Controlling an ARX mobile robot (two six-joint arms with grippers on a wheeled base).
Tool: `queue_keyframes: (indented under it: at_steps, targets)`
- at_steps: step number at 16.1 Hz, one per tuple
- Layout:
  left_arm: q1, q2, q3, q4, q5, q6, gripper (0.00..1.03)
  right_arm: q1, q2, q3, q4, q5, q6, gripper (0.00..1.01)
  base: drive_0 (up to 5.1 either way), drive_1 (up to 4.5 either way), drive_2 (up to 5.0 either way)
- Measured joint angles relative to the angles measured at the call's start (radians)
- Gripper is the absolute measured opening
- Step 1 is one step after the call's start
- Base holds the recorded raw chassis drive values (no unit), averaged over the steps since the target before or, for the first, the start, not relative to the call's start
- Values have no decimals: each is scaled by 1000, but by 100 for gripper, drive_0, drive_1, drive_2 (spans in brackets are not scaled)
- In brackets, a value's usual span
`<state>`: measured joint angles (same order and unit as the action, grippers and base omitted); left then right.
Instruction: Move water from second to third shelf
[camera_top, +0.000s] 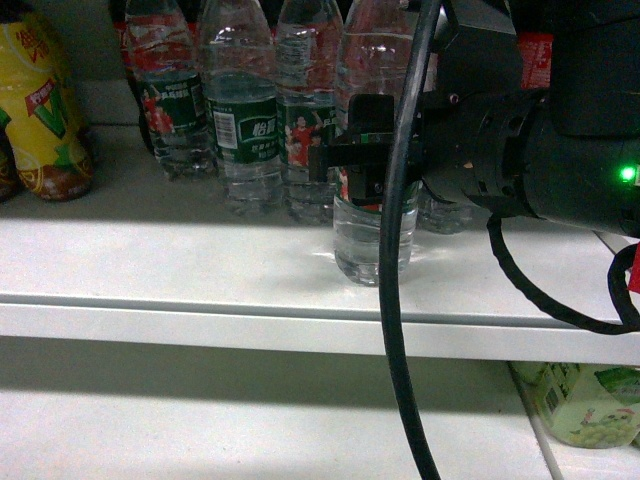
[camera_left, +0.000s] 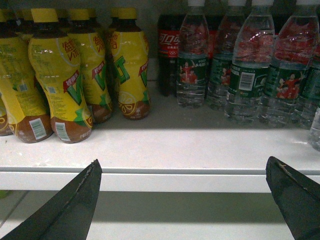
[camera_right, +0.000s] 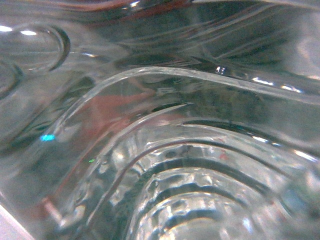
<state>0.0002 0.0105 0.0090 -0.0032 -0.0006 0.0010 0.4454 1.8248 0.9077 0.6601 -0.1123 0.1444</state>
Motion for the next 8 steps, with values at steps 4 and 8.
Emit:
queue_keyframes:
  at_steps: [4,8]
  targets:
    - [0,0,0,0,0,0,98,1,-11,-19,15,0,-16,44,0,0,0]
    - [0,0,0,0,0,0,98,6,-93,-117,30,3,-38,44,0,0,0]
